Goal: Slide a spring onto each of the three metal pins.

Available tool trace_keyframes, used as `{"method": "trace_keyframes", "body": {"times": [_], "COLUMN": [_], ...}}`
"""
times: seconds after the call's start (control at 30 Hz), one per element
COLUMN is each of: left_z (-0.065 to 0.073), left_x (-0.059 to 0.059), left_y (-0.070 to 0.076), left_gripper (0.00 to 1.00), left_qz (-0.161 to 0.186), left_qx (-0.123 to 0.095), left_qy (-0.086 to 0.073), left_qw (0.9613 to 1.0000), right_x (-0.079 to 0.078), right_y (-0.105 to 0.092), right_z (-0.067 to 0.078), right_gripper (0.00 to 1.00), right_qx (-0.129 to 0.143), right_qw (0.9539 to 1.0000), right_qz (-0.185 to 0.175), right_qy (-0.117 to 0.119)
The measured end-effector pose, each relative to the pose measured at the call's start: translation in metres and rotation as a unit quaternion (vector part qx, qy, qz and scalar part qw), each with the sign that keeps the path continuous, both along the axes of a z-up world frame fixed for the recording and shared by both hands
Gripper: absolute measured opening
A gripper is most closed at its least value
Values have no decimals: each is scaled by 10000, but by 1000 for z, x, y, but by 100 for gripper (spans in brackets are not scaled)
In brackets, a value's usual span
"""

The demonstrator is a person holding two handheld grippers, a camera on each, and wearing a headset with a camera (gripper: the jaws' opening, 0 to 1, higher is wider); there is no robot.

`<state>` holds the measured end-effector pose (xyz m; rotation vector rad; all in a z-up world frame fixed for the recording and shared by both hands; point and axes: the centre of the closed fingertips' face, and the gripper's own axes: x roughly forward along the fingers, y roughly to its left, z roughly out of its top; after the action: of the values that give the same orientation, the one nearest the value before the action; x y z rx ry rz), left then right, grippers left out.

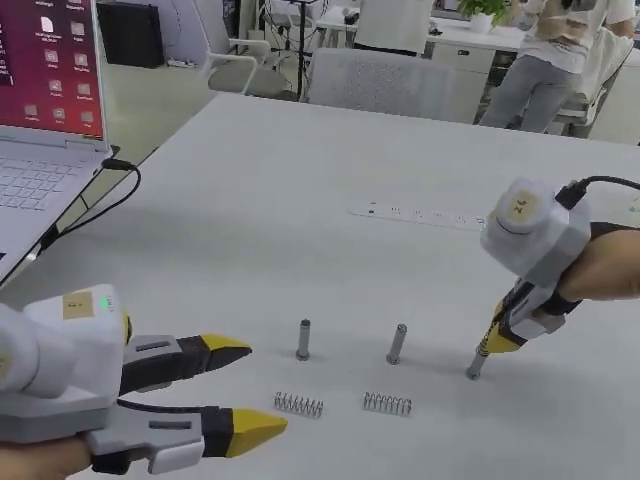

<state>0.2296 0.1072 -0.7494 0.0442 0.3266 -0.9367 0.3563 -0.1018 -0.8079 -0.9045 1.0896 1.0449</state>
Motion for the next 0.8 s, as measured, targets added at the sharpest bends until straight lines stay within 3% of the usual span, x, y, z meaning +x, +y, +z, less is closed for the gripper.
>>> {"method": "trace_keyframes", "body": {"times": [0.3,0.8], "left_z": [1,2], "left_x": [0,0], "left_y": [0,1], "left_gripper": [45,45], "left_qz": [8,38], "left_qx": [-1,-5], "left_qy": [-9,-22], "left_qw": [10000,10000], "right_x": [8,6], "right_y": [-2,-3], "right_z": [-12,-26], "right_gripper": [8,9], "right_qx": [-101,-129], "right_qw": [9999,9998], "right_qz": [-20,-123], "right_qy": [-28,50]}}
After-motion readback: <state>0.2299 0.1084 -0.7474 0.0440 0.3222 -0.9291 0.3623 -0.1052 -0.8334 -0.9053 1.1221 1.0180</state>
